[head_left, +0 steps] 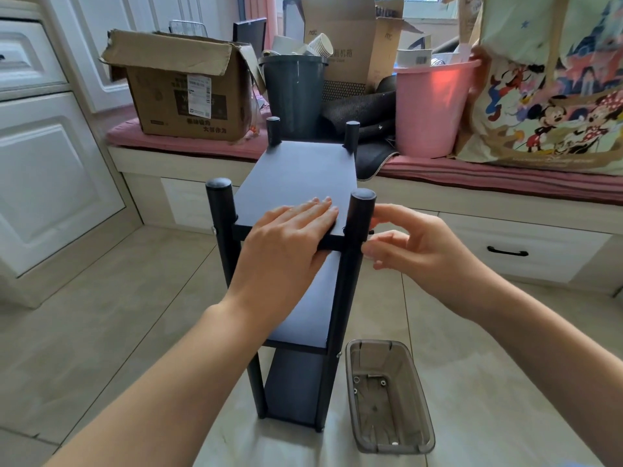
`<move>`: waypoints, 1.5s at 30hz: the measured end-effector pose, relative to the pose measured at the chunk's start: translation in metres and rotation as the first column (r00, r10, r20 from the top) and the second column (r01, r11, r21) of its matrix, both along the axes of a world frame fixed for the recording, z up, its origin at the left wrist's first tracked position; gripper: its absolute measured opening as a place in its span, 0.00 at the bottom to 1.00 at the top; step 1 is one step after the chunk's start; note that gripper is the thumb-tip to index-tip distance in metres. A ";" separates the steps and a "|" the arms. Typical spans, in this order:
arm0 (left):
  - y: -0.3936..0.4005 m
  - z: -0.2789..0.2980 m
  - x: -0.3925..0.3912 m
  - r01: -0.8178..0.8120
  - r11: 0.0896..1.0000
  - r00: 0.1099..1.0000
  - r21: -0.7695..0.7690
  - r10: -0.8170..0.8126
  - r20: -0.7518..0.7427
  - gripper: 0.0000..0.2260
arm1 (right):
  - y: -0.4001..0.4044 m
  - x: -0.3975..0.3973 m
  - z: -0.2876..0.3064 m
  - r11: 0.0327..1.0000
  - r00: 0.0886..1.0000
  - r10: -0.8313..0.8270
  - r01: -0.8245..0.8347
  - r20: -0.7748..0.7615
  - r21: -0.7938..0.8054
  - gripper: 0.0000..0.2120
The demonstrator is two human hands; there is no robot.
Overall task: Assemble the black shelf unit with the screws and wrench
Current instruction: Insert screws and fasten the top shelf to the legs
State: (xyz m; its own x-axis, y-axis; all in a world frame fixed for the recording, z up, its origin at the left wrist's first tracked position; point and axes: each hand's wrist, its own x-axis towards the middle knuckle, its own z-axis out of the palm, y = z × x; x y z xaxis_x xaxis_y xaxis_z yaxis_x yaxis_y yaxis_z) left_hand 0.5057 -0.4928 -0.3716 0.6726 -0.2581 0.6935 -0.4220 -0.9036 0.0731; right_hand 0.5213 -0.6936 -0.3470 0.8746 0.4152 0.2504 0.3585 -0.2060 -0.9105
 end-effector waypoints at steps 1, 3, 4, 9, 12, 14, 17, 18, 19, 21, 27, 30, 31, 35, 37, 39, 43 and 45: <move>0.000 -0.001 0.001 0.001 1.000 1.000 -0.009 -0.001 0.013 0.20 | -0.001 0.000 0.001 1.000 1.000 0.020 -0.020 -0.021 0.024 0.18; -0.002 -0.002 0.002 -0.009 1.000 1.000 -0.010 0.009 0.020 0.18 | -0.002 -0.001 0.002 0.997 0.998 0.050 -0.048 -0.026 0.053 0.18; -0.003 -0.003 0.002 -0.014 1.000 1.000 -0.011 0.014 0.019 0.18 | -0.002 -0.001 0.001 0.997 0.998 0.058 -0.057 -0.020 0.060 0.19; -0.006 -0.003 0.001 -0.020 0.999 0.999 -0.042 0.021 0.024 0.17 | 0.001 -0.001 0.000 0.996 0.999 0.003 -0.007 0.047 0.085 0.20; -0.006 -0.003 0.001 -0.006 0.999 1.000 -0.054 0.007 0.024 0.16 | 0.001 -0.002 -0.001 0.995 0.989 -0.072 0.062 0.131 0.078 0.17; -0.006 -0.004 0.001 -0.006 0.998 1.000 -0.058 0.007 0.025 0.16 | 0.001 -0.003 -0.002 0.992 0.984 -0.098 0.084 0.147 0.096 0.15; -0.006 -0.004 0.002 -0.009 0.998 0.999 -0.063 0.011 0.032 0.16 | 0.002 -0.006 -0.002 0.984 0.975 -0.161 0.147 0.155 0.097 0.13; -0.006 -0.004 0.002 -0.011 0.998 0.999 -0.065 0.013 0.033 0.16 | 0.003 -0.008 -0.002 0.980 0.959 -0.200 0.192 0.201 0.060 0.13; -0.006 -0.004 0.002 -0.013 0.998 0.999 -0.069 0.015 0.034 0.16 | 0.004 -0.011 -0.003 0.969 0.930 -0.235 0.246 0.282 -0.006 0.13; -0.006 -0.004 0.002 -0.016 0.997 0.999 -0.073 0.018 0.037 0.16 | 0.009 -0.016 -0.002 0.934 0.864 -0.273 0.344 0.424 -0.100 0.14; -0.006 -0.005 0.001 -0.009 0.997 1.000 -0.080 0.011 0.024 0.16 | 0.012 -0.025 0.001 0.914 0.847 -0.354 0.403 0.397 -0.043 0.16; -0.006 -0.005 0.002 -0.007 0.996 1.000 -0.088 0.009 0.022 0.17 | 0.013 -0.025 0.002 0.909 0.855 -0.375 0.414 0.359 -0.036 0.14; -0.006 -0.005 0.002 -0.008 0.996 1.000 -0.089 0.010 0.021 0.17 | 0.012 -0.025 0.002 0.912 0.863 -0.381 0.409 0.332 -0.018 0.13; -0.006 -0.006 0.002 -0.008 0.996 1.000 -0.087 0.010 0.024 0.17 | 0.011 -0.025 -0.001 0.916 0.886 -0.397 0.398 0.238 0.045 0.09; -0.006 -0.006 0.002 -0.011 0.996 1.000 -0.085 0.013 0.026 0.16 | 0.011 -0.026 -0.003 0.919 0.891 -0.384 0.394 0.242 0.007 0.06; -0.005 -0.005 0.002 -0.013 0.997 1.000 -0.080 0.015 0.026 0.16 | 0.011 -0.026 -0.004 0.923 0.895 -0.363 0.383 0.258 -0.030 0.05; -0.005 -0.006 0.002 -0.019 0.997 0.999 -0.076 0.023 0.039 0.16 | 0.013 -0.029 -0.003 0.902 0.855 -0.337 0.413 0.394 -0.125 0.03; -0.005 -0.006 0.002 -0.019 0.997 0.998 -0.071 0.023 0.055 0.16 | 0.014 -0.032 -0.002 0.882 0.828 -0.318 0.437 0.462 -0.175 0.05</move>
State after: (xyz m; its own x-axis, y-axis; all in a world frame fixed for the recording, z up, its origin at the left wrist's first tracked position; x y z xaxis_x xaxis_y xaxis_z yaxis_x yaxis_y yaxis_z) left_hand 0.5081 -0.4977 -0.3778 0.6370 -0.1931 0.7463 -0.4081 -0.9058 0.1140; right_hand 0.4894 -0.6792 -0.3492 0.8172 0.1747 0.5492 0.5273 -0.6112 -0.5902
